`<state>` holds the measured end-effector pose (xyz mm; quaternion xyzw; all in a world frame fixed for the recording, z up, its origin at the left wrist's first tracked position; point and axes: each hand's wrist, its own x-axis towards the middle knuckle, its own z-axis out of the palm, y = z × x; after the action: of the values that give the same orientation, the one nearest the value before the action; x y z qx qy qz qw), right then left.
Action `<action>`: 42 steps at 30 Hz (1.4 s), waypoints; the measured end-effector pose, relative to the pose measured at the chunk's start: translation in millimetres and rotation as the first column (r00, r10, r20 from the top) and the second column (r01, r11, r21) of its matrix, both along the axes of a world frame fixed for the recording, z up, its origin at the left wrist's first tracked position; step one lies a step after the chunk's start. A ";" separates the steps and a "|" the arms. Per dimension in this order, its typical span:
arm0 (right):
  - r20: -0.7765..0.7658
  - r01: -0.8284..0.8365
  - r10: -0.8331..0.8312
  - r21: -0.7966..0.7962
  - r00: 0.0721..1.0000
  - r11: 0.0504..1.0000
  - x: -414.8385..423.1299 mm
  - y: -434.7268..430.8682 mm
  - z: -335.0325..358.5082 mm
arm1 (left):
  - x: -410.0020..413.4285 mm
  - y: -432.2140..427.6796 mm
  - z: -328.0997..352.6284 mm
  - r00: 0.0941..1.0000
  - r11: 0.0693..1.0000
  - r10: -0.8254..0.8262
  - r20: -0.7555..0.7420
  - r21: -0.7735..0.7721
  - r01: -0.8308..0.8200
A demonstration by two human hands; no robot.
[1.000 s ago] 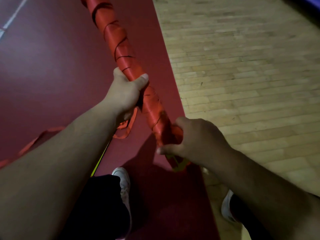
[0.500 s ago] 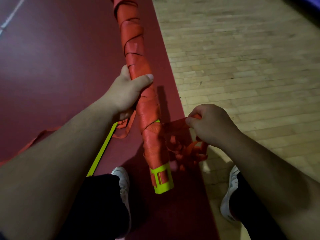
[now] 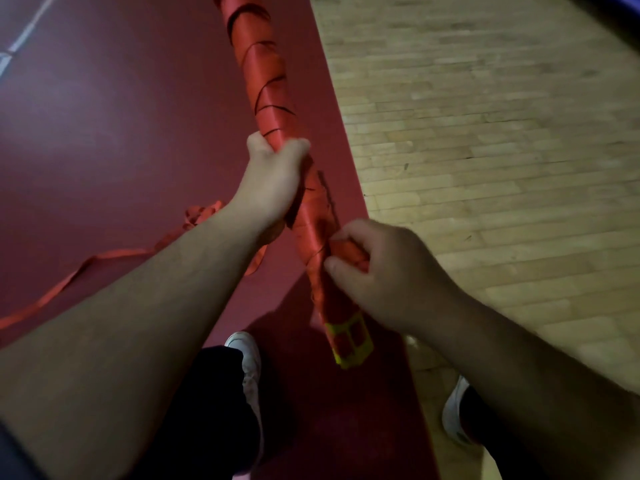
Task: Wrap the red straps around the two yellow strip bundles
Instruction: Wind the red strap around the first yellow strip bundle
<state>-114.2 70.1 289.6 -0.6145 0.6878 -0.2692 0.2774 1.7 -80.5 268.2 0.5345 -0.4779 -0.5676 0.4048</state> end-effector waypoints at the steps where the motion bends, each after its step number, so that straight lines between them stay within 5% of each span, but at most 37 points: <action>1: -0.074 -0.047 0.046 -0.011 0.996 0.999 4.2 2.6 -3.3 | 0.4 -3.0 0.4 0.991 0.995 0.049 -0.127 0.094 -0.037; 5: -0.377 -0.111 0.047 -0.150 0.925 0.982 8.7 5.8 -20.8 | 2.8 -5.3 -1.9 0.915 0.987 0.017 -0.403 0.154 0.049; 11: -0.522 -0.068 -0.109 -0.307 0.846 0.949 16.6 7.7 -33.1 | -0.9 3.7 -2.1 0.907 0.963 -0.021 -0.421 0.234 0.130; 19: -0.408 0.182 -0.153 0.033 0.900 0.983 11.8 1.8 -17.6 | -9.6 7.8 -6.8 0.990 0.995 -0.038 -0.138 0.090 0.051; 22: -0.407 0.183 -0.129 0.098 0.904 0.978 8.2 -3.0 -24.6 | -9.4 7.9 0.5 0.972 0.976 -0.089 -0.217 0.174 0.128; 24: -0.310 0.151 -0.107 0.124 0.945 0.981 -1.9 -7.4 -24.2 | -2.4 5.2 6.6 0.907 0.941 -0.161 -0.388 0.215 0.260; 27: 0.069 0.082 -0.092 0.134 0.993 0.988 -18.6 -12.6 -19.0 | 15.4 0.4 2.3 0.821 0.898 -0.317 -0.475 0.130 0.421; 29: 0.411 -0.028 -0.047 0.174 0.910 0.984 -19.0 -9.8 -11.0 | 20.0 3.7 1.1 0.733 0.830 -0.428 -0.529 0.091 0.551; 31: 0.589 -0.145 0.011 0.181 0.808 0.973 -14.2 -6.3 -5.1 | 13.0 13.6 6.8 0.675 0.792 -0.458 -0.579 0.081 0.606; 33: 0.539 -0.158 0.031 0.190 0.841 0.969 -9.7 -5.9 -2.5 | 5.5 17.9 12.4 0.699 0.832 -0.400 -0.592 0.085 0.548; 37: 0.105 -0.079 0.054 0.256 0.993 0.963 -22.5 -10.9 -4.4 | 2.9 15.8 15.4 0.825 0.908 -0.312 -0.471 0.108 0.405; 42: -0.007 -0.253 0.268 0.303 0.963 0.919 -36.9 -13.6 -1.8 | 10.2 12.0 16.0 0.889 0.917 -0.317 -0.330 0.131 0.376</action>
<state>-151.1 56.5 287.7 -0.6576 0.6393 -0.1076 0.3839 11.9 -68.5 284.2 0.3835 -0.4418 -0.7489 0.3114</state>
